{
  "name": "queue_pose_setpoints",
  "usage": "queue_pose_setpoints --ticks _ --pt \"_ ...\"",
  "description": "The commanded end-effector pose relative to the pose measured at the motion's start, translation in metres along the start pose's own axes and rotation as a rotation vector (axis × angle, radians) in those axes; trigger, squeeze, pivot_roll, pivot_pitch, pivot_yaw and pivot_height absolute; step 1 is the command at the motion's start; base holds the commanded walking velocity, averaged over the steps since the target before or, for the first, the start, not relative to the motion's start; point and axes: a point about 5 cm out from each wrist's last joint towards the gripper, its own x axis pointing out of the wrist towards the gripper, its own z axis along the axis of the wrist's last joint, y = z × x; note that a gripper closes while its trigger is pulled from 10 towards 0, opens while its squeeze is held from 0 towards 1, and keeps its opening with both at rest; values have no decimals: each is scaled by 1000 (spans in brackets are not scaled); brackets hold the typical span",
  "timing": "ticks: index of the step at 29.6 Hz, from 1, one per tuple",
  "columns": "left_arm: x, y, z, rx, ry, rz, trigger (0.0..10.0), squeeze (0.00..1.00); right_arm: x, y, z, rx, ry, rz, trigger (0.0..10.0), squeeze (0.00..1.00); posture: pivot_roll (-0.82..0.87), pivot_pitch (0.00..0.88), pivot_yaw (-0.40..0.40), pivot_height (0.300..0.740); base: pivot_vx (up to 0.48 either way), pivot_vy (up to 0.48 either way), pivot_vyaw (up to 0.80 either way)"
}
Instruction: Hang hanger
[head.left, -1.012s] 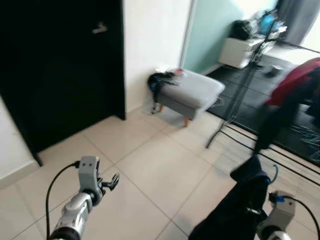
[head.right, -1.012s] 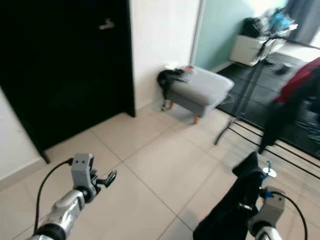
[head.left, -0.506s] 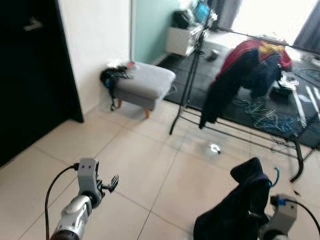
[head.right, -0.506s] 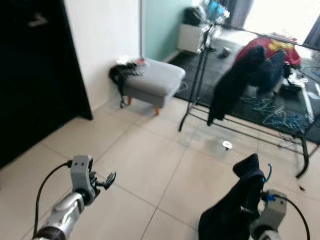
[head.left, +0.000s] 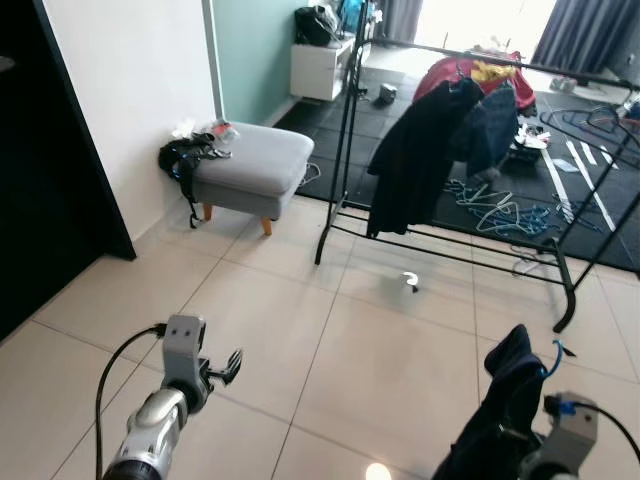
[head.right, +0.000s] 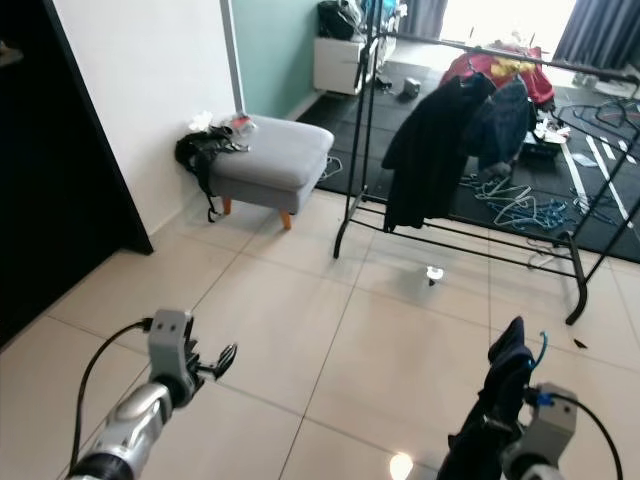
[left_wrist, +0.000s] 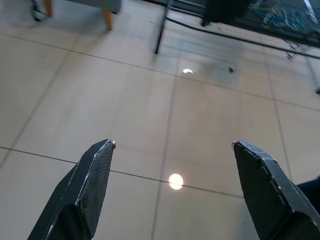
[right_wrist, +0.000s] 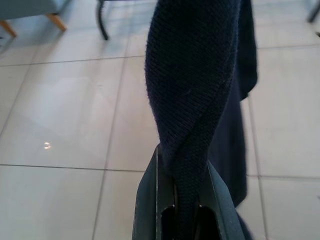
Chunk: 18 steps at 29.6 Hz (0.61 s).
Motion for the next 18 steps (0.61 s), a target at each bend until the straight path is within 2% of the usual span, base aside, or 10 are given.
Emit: queue_pose_setpoints --ticks 1,9,18 --pt "-4 2 -7 10 28 4 10000 0 3 5 9 4 -61 17 10000 0 -46 68 -42 740 307 0 0" --pt "-5 1 -9 17 31 -4 10000 0 1 4 7 14 -53 6 10000 0 -50 64 -39 740 330 0 0" --pt "-6 -1 -11 19 38 -15 10000 0 0 2 5 11 -42 -2 10000 0 -51 56 -40 740 338 0 -800"
